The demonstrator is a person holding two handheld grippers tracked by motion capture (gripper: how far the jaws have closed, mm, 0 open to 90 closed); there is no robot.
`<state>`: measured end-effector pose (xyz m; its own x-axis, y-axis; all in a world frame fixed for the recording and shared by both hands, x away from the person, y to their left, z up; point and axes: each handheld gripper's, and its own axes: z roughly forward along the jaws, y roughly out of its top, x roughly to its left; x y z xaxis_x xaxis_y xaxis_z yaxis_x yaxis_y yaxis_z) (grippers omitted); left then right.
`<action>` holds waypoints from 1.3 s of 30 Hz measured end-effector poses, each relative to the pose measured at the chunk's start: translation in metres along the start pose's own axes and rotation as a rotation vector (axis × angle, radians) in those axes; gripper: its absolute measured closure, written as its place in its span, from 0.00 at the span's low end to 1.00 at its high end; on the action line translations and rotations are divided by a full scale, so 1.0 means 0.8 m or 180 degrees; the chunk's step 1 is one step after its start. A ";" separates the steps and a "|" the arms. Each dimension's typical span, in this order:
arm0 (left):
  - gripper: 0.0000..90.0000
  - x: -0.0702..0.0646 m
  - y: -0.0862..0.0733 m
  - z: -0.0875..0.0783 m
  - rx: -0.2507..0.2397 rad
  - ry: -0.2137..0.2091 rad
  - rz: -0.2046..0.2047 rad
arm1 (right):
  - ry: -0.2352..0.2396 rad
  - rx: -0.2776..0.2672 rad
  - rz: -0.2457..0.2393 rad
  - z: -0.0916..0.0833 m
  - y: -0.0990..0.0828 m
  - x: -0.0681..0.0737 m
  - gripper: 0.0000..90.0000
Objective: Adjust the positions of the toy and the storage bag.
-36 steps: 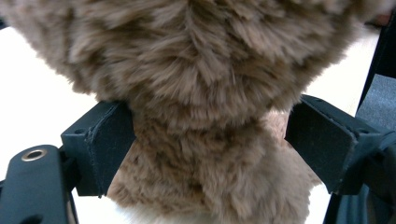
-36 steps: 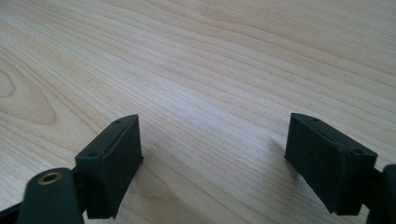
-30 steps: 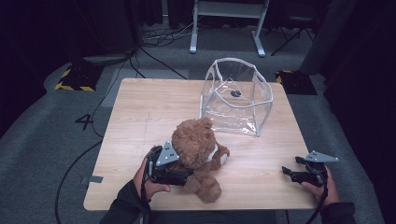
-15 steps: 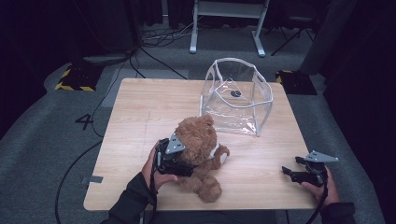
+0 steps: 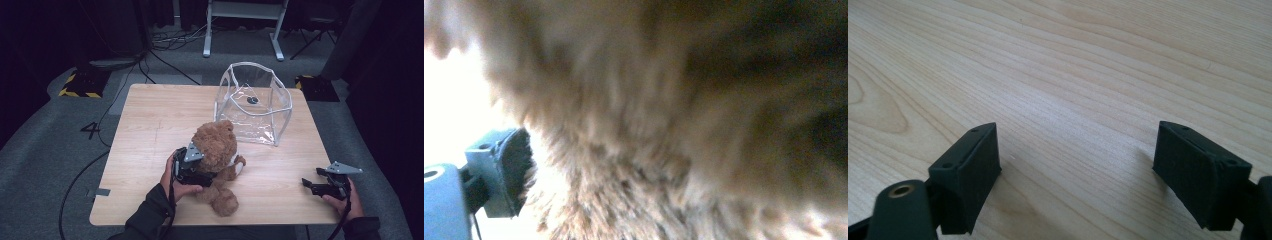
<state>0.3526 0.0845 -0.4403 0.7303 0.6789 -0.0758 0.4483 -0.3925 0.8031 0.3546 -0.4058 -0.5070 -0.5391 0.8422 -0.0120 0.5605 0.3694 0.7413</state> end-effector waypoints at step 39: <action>0.51 0.096 -0.039 -0.060 -0.0091 0.0544 -0.0285 | 0.0436 -0.0719 -0.0782 -0.042 0.149 0.043 0.37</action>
<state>0.3700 0.1783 -0.4427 0.5889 0.8067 -0.0484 0.4910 -0.3096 0.8143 0.3818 -0.3459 -0.3964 -0.7283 0.6729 -0.1295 0.2589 0.4452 0.8572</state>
